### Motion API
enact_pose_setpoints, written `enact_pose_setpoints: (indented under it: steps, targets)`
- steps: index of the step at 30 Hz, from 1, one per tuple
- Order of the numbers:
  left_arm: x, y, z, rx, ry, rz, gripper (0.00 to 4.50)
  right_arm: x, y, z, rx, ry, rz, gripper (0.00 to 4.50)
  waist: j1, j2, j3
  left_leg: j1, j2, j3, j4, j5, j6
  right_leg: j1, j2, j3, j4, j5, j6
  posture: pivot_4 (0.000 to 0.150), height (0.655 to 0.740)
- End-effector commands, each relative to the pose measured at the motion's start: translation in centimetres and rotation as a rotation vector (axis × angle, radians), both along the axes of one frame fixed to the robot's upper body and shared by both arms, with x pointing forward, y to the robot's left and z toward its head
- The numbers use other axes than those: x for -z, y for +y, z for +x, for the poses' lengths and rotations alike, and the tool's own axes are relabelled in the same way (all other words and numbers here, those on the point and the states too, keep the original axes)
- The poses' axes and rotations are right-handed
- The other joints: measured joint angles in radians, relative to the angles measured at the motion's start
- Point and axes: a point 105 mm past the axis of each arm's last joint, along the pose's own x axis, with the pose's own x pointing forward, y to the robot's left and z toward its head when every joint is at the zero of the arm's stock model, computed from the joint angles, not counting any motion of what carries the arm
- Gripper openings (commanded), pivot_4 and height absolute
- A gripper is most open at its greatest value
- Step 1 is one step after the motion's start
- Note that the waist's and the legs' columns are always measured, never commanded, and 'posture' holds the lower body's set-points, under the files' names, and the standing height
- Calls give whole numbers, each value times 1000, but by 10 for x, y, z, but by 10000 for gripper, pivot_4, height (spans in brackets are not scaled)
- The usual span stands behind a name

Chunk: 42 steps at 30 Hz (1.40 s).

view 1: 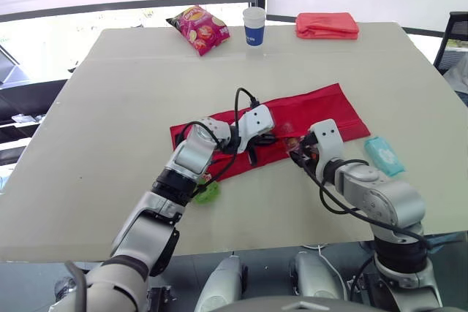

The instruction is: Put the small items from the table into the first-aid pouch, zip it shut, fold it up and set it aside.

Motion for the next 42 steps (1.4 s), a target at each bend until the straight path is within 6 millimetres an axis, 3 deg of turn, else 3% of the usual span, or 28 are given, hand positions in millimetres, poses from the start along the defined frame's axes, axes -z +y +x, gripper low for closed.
enact_pose_setpoints:
  steps: [1,14,19,22,26,29,31,32,33,37,41,42]
  targets:
    - [-14,0,-8,51,-26,-31,0,-7,9,8,-26,-54,2,1004,-1,0,0,0,0,0,0,0,0,0,0,0,0,0,0,1500,7400]
    - [-7,-2,-23,103,9,-18,0,-7,15,58,57,-170,-8,1004,0,0,0,0,0,0,0,0,0,0,0,0,0,0,0,1500,7400]
    - [-4,0,-23,105,8,-7,0,-10,14,59,43,-215,8,1004,-2,0,0,0,0,0,0,0,0,0,0,0,0,0,0,1500,7400]
    - [-2,8,-20,112,-7,16,0,-20,10,41,-52,-249,56,1004,1,0,0,0,0,0,0,0,0,0,0,0,0,0,0,1500,7400]
    - [-3,21,-19,181,-32,58,0,-37,-8,-5,-247,-274,83,10877,3,0,0,-1,0,-1,0,0,0,0,0,-1,-2,0,0,1500,7400]
    - [0,41,-21,266,-54,141,0,-56,-28,-41,-381,-323,80,25829,2,0,0,-1,0,-1,0,0,0,0,0,-1,-2,0,0,1500,7400]
    - [1,57,-18,289,-80,196,0,-66,-45,-58,-420,-350,41,36115,-1,0,0,1,2,0,-1,0,0,1,2,-1,-2,0,0,1500,7400]
    - [0,64,-16,300,-94,215,0,-69,-52,-64,-430,-356,26,38227,0,0,0,1,2,0,-1,0,0,2,2,-1,-2,0,0,1500,7400]
    - [-1,70,-15,313,-111,233,0,-72,-58,-69,-435,-358,14,44567,0,0,0,1,2,0,-1,0,0,2,2,-1,-2,0,0,1500,7400]
    - [-11,107,13,267,-301,396,0,-85,-91,-88,-430,-404,-88,44567,11,-3,2,1,2,2,0,-1,2,4,3,-2,-3,0,0,1500,7400]
    - [-26,111,40,149,-415,396,0,-86,-112,-91,-384,-410,-124,44567,20,-6,3,2,2,4,1,-2,3,6,3,-3,-3,0,0,1500,7400]
    - [-28,108,40,137,-356,334,0,-85,-115,-92,-384,-397,-112,44567,27,-6,3,2,2,4,1,-2,3,6,3,-3,-3,0,1,1500,7400]
